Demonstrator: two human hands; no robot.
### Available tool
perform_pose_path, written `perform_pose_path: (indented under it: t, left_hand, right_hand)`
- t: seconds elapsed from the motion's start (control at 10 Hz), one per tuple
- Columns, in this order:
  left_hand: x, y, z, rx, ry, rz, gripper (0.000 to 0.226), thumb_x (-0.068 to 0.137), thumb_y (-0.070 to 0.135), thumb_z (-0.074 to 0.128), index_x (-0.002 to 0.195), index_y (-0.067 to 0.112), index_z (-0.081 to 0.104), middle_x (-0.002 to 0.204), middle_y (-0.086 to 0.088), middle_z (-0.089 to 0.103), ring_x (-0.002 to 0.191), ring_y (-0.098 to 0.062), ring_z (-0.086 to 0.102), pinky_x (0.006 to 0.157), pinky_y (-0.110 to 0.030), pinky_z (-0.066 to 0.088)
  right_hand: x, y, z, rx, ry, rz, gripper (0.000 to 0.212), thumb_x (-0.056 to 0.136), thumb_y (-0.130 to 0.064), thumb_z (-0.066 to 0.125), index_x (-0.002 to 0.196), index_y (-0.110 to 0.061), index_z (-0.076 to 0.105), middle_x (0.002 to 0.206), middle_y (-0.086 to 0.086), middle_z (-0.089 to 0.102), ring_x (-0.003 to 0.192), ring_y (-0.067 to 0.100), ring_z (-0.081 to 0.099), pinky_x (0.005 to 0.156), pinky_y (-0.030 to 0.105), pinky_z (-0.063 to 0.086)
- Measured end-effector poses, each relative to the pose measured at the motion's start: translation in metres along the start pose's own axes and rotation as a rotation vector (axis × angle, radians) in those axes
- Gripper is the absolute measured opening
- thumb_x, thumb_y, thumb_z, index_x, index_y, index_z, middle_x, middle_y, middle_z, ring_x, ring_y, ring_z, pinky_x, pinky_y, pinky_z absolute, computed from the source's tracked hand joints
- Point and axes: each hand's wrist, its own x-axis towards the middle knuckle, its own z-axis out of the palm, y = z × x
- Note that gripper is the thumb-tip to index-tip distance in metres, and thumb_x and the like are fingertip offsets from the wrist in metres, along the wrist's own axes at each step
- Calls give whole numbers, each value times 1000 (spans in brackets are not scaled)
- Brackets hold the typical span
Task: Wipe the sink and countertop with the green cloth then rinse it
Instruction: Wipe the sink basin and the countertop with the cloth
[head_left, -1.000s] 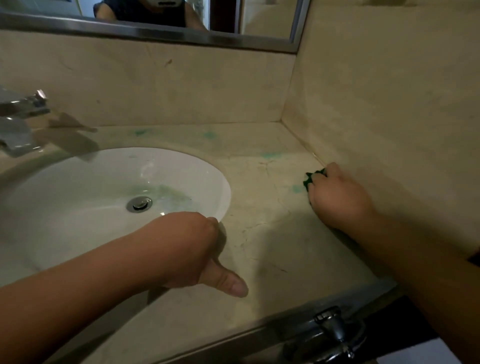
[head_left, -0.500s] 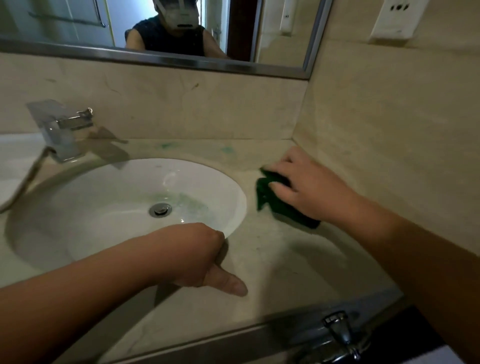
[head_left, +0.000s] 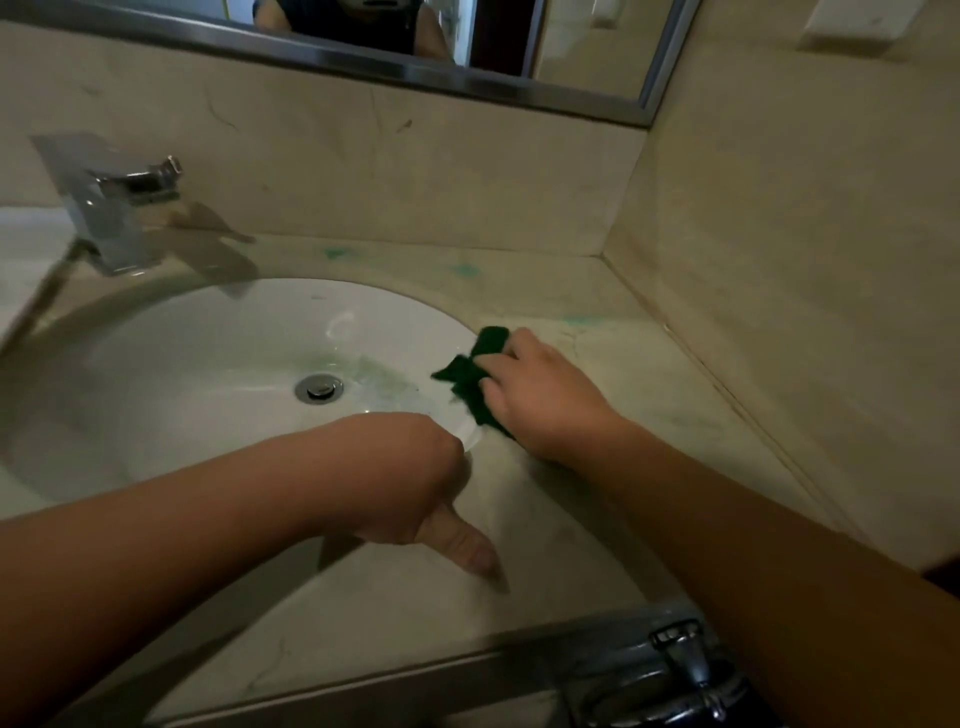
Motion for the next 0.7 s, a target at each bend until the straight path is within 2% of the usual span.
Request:
perform_pose_path:
  t: [0.1,0.2,0.3,0.4,0.5,0.6,0.7]
  left_hand:
    - [-13,5,-8,-101,-34,17,85,79,89,54,100,7,65,90,-11,70,77,-25,65,56,-25,39]
    - [-17,2,-2,-117,25,28,91,73,94,51,99,8,65,86,-11,69,78,-27,66,65,-34,46]
    - [-13,2,-1,-125,41,26,90,70,96,52,93,9,63,82,-10,67,73,-25,61,62,-33,44]
    - [-10,1,-3,-116,39,39,89,70,95,55,93,10,63,81,-10,66,72,-24,60,63,-33,45]
    - [-5,-3,1,-134,40,40,91,66,97,57,90,10,64,80,-10,67,71,-24,62,65,-34,52]
    - [-2,-6,3,-139,69,43,93,63,99,56,90,10,63,80,-10,68,71,-24,63,65,-34,53]
    - [0,-9,1,-129,99,51,84,72,97,48,87,15,58,78,-6,64,70,-23,61,62,-35,48]
  right_hand:
    - [5,-19,-11,122,-45,-124,39,109,-36,40,141,-25,59,122,1,46,102,22,57,90,37,47]
    - [-14,0,-55,170,109,-120,40,107,-39,44,145,-33,54,116,-6,47,96,10,53,85,29,47]
    - [-38,64,-80,91,180,119,46,104,-39,48,150,-36,50,123,-4,49,102,15,52,89,32,42]
    - [-48,101,-56,-13,33,412,50,105,-39,42,154,-31,44,141,9,44,111,29,57,92,40,50]
    - [-52,87,-14,-140,25,438,43,104,-27,42,144,-14,54,129,14,46,103,30,52,91,43,53]
    - [-36,46,-7,-113,51,279,38,104,-23,48,139,-10,59,130,14,49,113,33,52,95,47,53]
    - [-14,1,-8,46,-16,62,42,105,-46,44,139,-27,60,126,6,46,106,25,53,93,40,49]
